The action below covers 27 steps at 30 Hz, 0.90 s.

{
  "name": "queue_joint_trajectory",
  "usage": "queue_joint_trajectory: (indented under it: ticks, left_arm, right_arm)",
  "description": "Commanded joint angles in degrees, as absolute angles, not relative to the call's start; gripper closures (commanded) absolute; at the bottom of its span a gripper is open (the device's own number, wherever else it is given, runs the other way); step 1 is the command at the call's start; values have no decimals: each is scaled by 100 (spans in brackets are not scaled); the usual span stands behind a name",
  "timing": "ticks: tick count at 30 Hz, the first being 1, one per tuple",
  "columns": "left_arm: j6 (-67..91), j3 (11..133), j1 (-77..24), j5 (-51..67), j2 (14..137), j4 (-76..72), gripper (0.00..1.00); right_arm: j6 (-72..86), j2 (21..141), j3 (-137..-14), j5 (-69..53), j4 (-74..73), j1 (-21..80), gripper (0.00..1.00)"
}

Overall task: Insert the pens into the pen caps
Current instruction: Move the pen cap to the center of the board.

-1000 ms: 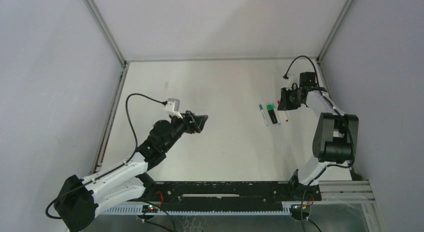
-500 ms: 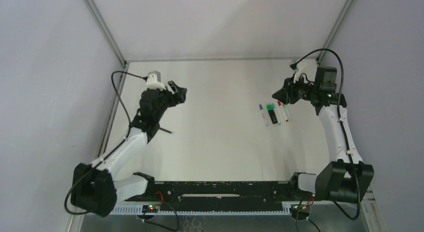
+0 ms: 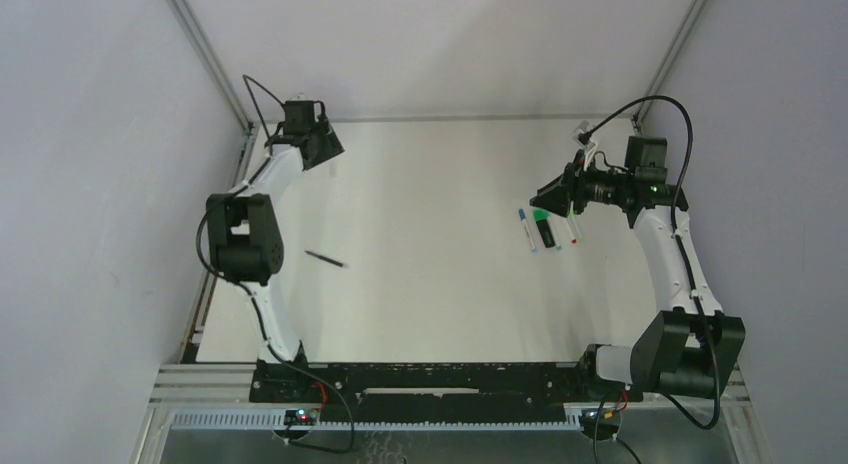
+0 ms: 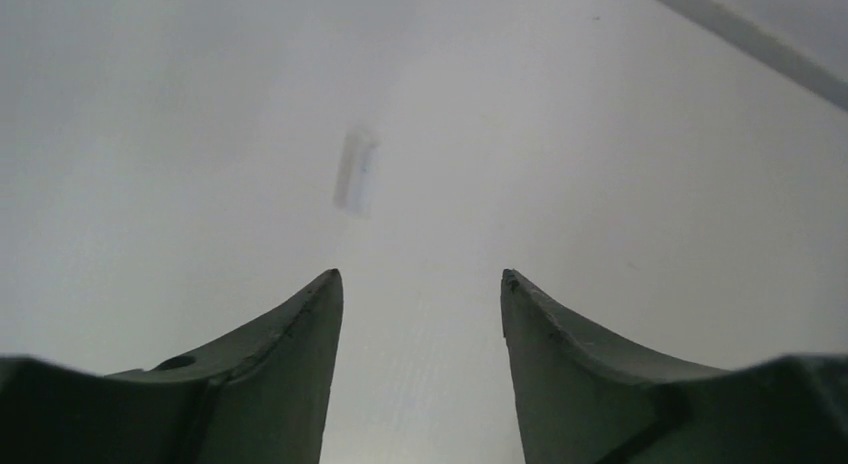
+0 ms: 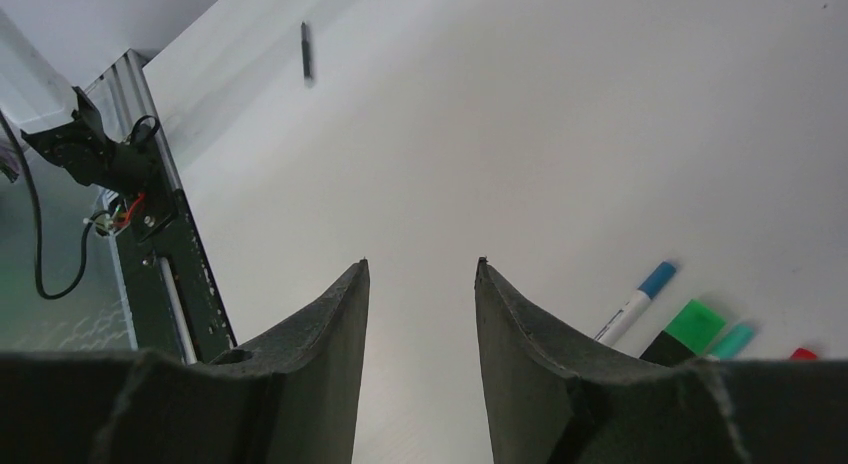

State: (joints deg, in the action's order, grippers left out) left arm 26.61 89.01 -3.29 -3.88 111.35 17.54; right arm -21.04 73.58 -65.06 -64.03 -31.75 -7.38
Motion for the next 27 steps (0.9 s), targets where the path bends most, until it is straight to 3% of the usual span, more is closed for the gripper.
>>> queue_joint_trajectory:
  ticks: [1,4,16,27]
  left_arm:
    - [2243,10132,-260,-534,11824,3048,43]
    - [2154,10849,-242,-566,12341,3448,51]
    - [2104,12900,-135,-532,13886,4406,53]
    - [2403,13218,-88,-367,14260,4668,59]
  right_arm:
    - [-2405,7427,-6509,-6583,-3303,-747,50]
    - [-2505,7482,-6507,-6571,-3371,-754,50]
    - [-2688,7635,-6509,-6514,-3489,-765,50]
    - [-2707,7629,-6512,-6565,-3488,-773,50]
